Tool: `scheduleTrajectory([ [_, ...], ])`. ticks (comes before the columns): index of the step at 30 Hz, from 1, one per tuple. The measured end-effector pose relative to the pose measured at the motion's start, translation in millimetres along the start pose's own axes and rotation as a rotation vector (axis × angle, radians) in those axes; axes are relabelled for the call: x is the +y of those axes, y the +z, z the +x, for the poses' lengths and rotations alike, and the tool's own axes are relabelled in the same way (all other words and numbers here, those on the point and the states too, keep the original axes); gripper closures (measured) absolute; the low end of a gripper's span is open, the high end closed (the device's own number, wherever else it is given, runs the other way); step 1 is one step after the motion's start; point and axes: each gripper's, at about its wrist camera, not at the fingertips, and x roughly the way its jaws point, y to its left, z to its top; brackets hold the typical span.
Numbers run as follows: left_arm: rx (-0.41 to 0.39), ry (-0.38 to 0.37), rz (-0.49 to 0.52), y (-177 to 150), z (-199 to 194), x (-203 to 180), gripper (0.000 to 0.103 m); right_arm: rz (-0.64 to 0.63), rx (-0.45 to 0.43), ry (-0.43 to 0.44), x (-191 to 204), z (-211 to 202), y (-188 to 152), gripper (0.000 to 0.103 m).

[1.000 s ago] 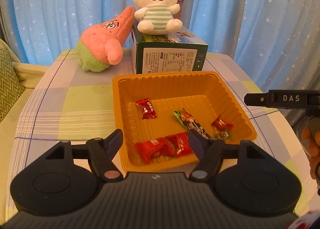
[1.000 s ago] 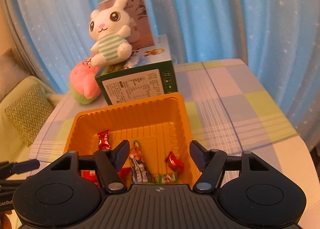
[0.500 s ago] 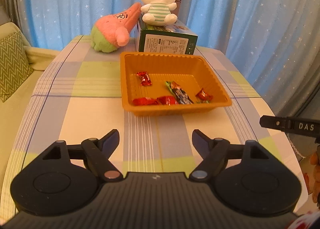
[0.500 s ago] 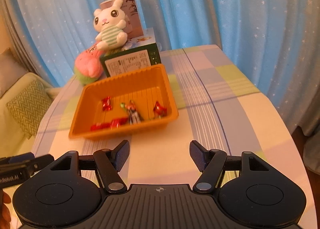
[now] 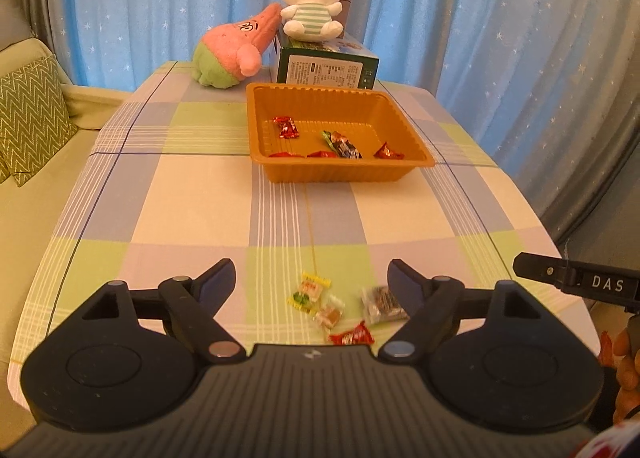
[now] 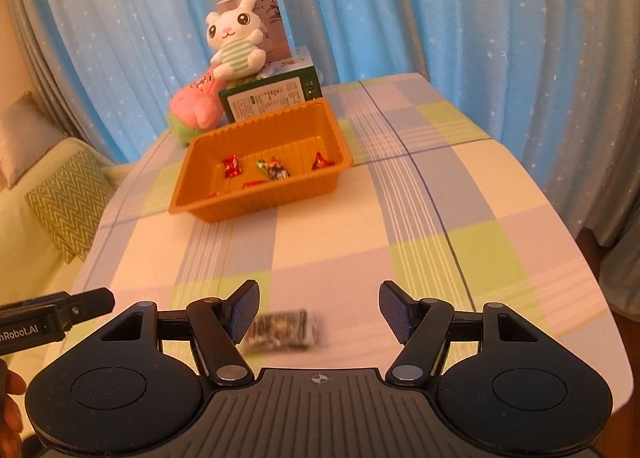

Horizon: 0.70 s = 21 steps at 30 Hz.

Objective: Organize snacks
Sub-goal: 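Withdraw both tools from the tray toward the remaining snacks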

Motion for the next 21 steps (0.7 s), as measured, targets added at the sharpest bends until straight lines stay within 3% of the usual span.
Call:
scheduleTrajectory([
  [9,0.060,-0.009,0.053,-42,-1,-5,0.022,-0.008,0.045,-0.011,-6,-10,-34,0.037],
  [14,0.063,-0.032,0.096,-45,5,-7,0.023,-0.007,0.046,-0.018,-8,-10,-35,0.037],
  [21,0.086,-0.060,0.177,-48,21,-13,0.034,-0.004,0.060,-0.017,-11,-3,-37,0.037],
])
